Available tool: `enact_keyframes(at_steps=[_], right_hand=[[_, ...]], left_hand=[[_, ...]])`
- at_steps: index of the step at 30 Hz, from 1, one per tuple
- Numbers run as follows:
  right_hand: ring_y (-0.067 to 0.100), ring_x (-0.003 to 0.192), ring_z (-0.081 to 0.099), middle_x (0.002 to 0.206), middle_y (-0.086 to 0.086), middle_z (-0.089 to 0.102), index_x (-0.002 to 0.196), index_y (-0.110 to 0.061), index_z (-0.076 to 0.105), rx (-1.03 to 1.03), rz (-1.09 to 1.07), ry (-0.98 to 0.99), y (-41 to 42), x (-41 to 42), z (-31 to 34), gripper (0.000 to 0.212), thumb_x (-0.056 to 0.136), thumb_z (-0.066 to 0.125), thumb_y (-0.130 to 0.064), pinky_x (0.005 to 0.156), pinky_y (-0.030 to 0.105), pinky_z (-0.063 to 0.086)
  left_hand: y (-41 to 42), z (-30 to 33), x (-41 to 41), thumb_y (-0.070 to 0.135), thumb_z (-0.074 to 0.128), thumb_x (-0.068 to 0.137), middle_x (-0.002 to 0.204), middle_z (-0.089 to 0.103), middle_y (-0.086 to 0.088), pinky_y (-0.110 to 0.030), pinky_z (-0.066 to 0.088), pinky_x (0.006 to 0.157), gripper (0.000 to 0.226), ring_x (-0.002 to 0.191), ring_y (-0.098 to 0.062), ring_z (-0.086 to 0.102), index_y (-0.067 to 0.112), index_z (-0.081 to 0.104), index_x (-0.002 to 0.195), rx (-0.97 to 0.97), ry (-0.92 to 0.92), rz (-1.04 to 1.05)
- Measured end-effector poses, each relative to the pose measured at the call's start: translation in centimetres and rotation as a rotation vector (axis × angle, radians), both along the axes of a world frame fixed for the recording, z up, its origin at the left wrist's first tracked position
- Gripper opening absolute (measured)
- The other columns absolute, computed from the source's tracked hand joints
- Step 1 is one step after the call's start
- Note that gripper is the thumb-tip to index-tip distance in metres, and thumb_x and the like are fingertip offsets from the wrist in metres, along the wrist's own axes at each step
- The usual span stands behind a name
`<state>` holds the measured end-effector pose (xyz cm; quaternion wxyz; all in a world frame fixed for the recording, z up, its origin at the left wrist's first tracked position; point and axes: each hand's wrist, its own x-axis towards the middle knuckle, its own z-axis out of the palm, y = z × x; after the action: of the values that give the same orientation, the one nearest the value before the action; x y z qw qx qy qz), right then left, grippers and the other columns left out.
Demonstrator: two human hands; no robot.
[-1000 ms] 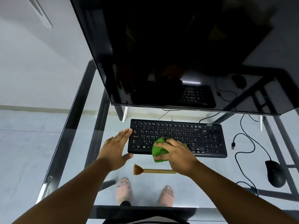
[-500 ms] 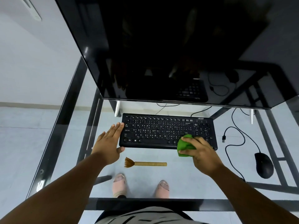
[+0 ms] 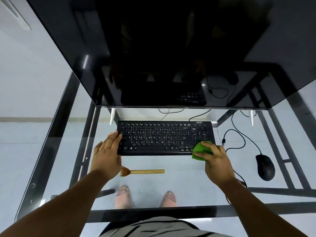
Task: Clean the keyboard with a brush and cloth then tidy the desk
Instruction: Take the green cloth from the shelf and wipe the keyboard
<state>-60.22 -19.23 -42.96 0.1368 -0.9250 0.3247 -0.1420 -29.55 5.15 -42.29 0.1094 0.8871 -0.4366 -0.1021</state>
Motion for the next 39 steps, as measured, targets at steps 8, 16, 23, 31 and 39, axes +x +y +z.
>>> enact_keyframes(at_steps=[8,16,23,31,39], right_hand=[[-0.004,0.111,0.052,0.122,0.000,0.051,0.108,-0.015,0.063,0.341,-0.268,-0.395,2.1,0.8,2.1,0.050,0.069,0.061,0.016,0.095,0.006,0.037],[0.003,0.106,0.050,0.116,-0.001,0.046,0.105,-0.012,0.050,0.389,-0.124,-0.447,3.2,3.2,2.4,0.050,0.062,0.066,0.007,0.083,0.006,0.040],[0.006,0.108,0.052,0.119,-0.005,0.044,0.114,-0.014,0.047,0.506,-0.065,-0.426,2.9,3.2,2.0,0.069,0.057,0.086,-0.012,0.084,0.010,0.043],[0.019,0.106,0.064,0.113,0.003,0.067,0.119,-0.027,0.056,1.223,-0.026,-0.233,1.8,4.1,3.3,0.074,0.054,0.092,-0.031,0.089,0.042,0.056],[0.022,0.097,0.069,0.104,0.010,0.073,0.105,-0.008,0.063,1.346,-0.045,-0.281,4.4,8.1,4.7,0.014,0.090,0.065,-0.008,0.086,0.036,0.056]], left_hand=[[-5.9,2.4,-5.4,0.008,0.061,0.089,0.095,0.070,0.005,-0.033,0.055,0.080,0.025,0.083,-0.014,0.065,0.027,0.069,0.102,-0.417,0.436,0.238],[-12.7,5.3,-11.2,0.037,0.072,0.084,0.088,0.072,-0.004,-0.011,0.045,0.059,0.028,0.073,-0.010,0.064,0.013,0.072,0.098,-0.166,1.180,0.287],[-13.3,5.0,-11.7,0.016,0.077,0.079,0.080,0.070,-0.004,-0.015,0.047,0.064,0.017,0.073,-0.011,0.061,0.004,0.072,0.090,-0.286,1.168,0.429],[-11.3,7.0,-10.0,0.015,0.062,0.092,0.087,0.068,-0.013,-0.048,0.050,0.092,0.008,0.085,-0.025,0.064,0.009,0.064,0.087,-0.396,1.319,0.260],[-6.6,7.7,-6.1,0.018,0.057,0.095,0.098,0.072,-0.020,-0.044,0.056,0.085,0.022,0.092,-0.034,0.068,-0.002,0.064,0.102,-0.535,1.332,0.380]])
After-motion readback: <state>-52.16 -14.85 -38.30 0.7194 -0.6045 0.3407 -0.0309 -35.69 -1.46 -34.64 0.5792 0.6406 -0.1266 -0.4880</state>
